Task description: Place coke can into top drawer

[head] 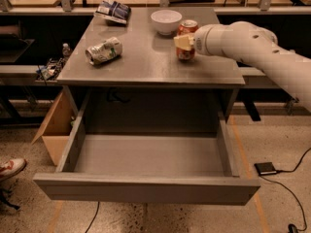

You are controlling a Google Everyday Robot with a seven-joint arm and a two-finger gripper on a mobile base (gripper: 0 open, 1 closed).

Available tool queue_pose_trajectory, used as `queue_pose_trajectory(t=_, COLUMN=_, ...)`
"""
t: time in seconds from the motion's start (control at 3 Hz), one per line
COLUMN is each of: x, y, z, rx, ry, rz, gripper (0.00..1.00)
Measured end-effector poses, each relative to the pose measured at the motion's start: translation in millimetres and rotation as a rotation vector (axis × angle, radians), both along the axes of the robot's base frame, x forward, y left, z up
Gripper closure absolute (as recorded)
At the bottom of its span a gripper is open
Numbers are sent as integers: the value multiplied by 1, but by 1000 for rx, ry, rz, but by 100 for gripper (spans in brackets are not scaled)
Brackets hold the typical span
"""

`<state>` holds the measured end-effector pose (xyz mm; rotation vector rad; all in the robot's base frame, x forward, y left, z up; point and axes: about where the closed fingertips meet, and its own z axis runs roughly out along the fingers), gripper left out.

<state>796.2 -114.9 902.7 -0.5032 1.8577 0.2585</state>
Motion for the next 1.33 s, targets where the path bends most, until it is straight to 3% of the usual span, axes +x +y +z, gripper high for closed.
queue_pose_trajectory(t=0.33, x=-31, y=-12, z=19, rx=3, ry=-43, rz=-1, gripper=100)
queue_pose_trajectory(t=0.67, x=-86, y=-35, z=21, rx=-30, ry=-13, rz=2, gripper=100)
queue_pose_trajectory(t=1.0, x=-92, y=-34, z=17, rx=-27, ry=-4, rz=18, gripper=100)
queue_pose_trajectory(t=1.33, x=-121, y=-31, z=7, rx=-4, ry=25, rz=77, gripper=100)
